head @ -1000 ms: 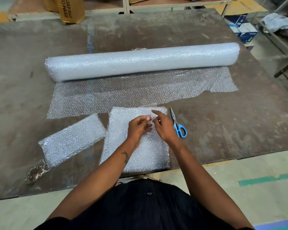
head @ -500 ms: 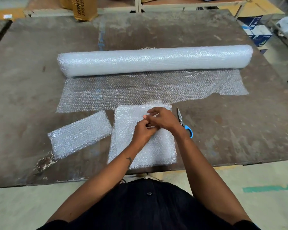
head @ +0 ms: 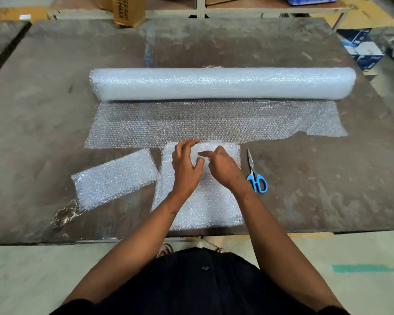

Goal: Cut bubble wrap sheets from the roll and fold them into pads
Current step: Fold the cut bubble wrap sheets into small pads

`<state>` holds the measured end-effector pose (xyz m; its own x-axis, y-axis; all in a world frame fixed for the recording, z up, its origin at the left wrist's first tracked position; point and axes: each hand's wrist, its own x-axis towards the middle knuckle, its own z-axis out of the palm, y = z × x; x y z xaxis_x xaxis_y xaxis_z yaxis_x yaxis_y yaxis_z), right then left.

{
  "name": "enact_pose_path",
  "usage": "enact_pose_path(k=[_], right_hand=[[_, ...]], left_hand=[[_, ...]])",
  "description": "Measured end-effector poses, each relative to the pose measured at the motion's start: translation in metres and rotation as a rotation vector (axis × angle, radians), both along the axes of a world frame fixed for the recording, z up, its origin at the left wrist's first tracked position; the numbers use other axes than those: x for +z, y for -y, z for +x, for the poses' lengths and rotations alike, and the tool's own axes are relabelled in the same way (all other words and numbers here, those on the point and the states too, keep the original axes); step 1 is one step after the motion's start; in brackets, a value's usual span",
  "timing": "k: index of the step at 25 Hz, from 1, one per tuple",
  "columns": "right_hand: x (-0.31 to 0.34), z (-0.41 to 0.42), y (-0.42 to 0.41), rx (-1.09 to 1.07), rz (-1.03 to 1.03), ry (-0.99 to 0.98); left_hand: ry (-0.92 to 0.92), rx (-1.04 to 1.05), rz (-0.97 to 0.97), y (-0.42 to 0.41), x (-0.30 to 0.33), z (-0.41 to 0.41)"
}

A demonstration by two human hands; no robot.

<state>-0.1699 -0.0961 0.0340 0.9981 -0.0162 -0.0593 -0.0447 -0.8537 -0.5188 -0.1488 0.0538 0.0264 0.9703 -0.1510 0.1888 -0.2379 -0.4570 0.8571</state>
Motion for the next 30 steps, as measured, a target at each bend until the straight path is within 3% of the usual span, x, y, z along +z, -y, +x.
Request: enact_pose_path(k=[4,7,16,24,30], right_hand=[[-0.006,-0.011,-0.001,-0.006,-0.080,0.106],[-0.003,-0.014,0.001,-0.053,-0.080,0.107],[0.007,-0.002,-0.012,0.009,-0.410,0.149],[-0.002,-0.036,-0.002,0.228,-0.374,0.255],[-0.016,-0.067,0.016,0.172,-0.320,0.198]], left_hand=[[-0.206,-0.072,0.603,-0.005,0.010,0.056],[-0.287,-0.220,0.766,-0.011,0.020,0.081],[-0.248,-0.410,0.386,-0.014,0.022,0.112],[-0.207,-0.501,0.436,-0.007,0.010,0.145],[-0.380,-0.514,0.511,-0.003,0.017,0.156]])
